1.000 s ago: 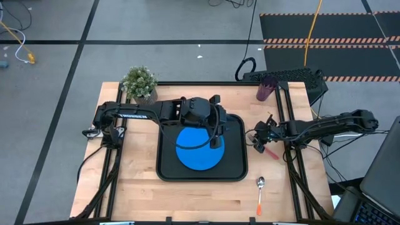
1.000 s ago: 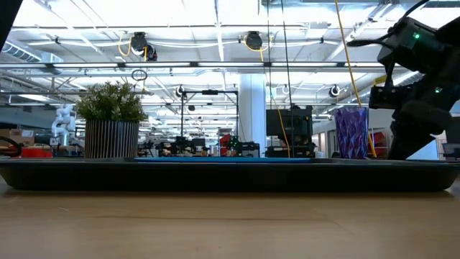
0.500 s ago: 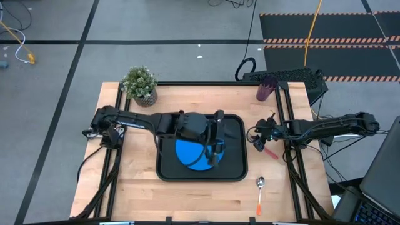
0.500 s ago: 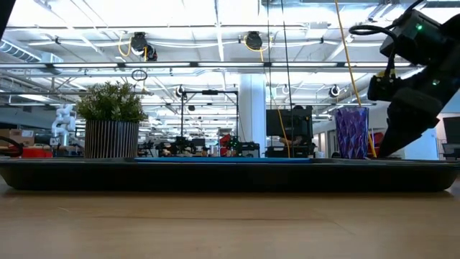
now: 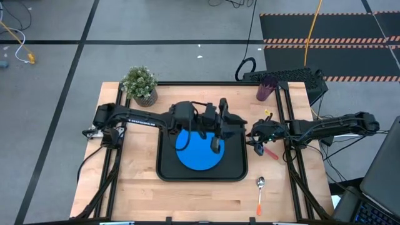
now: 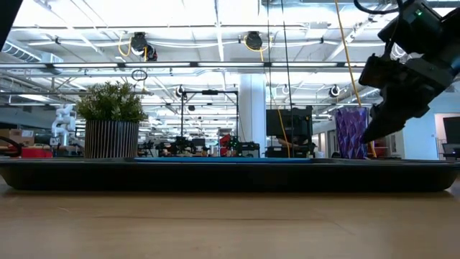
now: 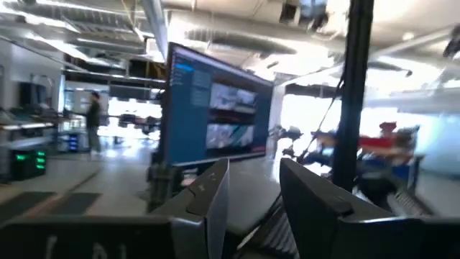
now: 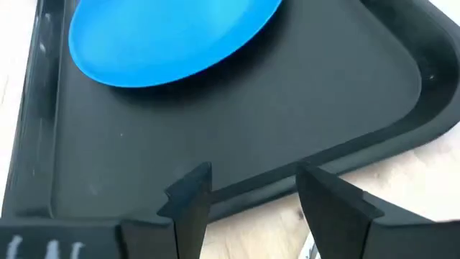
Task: Pick and place plate/cup/fork/spoon on tray
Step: Put the pink fork to the right of the black tray
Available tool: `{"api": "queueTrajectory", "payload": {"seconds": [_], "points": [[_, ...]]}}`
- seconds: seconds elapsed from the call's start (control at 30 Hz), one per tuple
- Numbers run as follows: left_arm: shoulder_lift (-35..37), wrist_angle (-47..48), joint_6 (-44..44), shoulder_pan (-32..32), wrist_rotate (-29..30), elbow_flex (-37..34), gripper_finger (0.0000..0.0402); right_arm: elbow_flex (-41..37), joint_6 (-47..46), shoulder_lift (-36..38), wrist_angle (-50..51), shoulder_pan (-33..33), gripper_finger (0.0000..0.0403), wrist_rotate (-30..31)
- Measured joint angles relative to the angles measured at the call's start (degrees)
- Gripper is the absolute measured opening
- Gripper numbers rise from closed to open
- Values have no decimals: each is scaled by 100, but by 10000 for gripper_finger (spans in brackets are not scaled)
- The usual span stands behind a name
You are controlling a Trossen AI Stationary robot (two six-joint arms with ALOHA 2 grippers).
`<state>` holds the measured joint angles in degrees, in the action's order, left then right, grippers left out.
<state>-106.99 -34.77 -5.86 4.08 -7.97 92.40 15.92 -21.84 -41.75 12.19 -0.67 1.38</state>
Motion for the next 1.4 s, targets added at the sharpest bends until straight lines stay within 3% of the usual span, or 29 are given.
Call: {"api": "queueTrajectory", "payload": {"seconds": [0.17,0.33,0.57,0.77,0.9,1.13,1.27,1.4], "points": [[274,77,625,92,952,-820,127,-2,-186,1,322,2,196,-11],[1497,-210,818,161,1683,-2389,126,-4,-189,-1,709,2,196,-6],[3559,392,452,146,1851,-4398,126,-4,-264,1,482,2,196,-1],[4550,525,166,191,1921,-5619,126,391,-402,-152,718,0,192,181],[4799,442,116,303,2060,-6078,126,1063,-376,-472,1384,2,181,235],[4732,445,86,556,2484,-6402,126,2191,-668,-1501,3528,42,168,303],[4736,362,181,676,2511,-6413,126,2239,-997,-1978,4350,92,167,288],[4734,311,414,803,2511,-6413,126,2136,-1309,-2207,4331,349,167,147]]}}
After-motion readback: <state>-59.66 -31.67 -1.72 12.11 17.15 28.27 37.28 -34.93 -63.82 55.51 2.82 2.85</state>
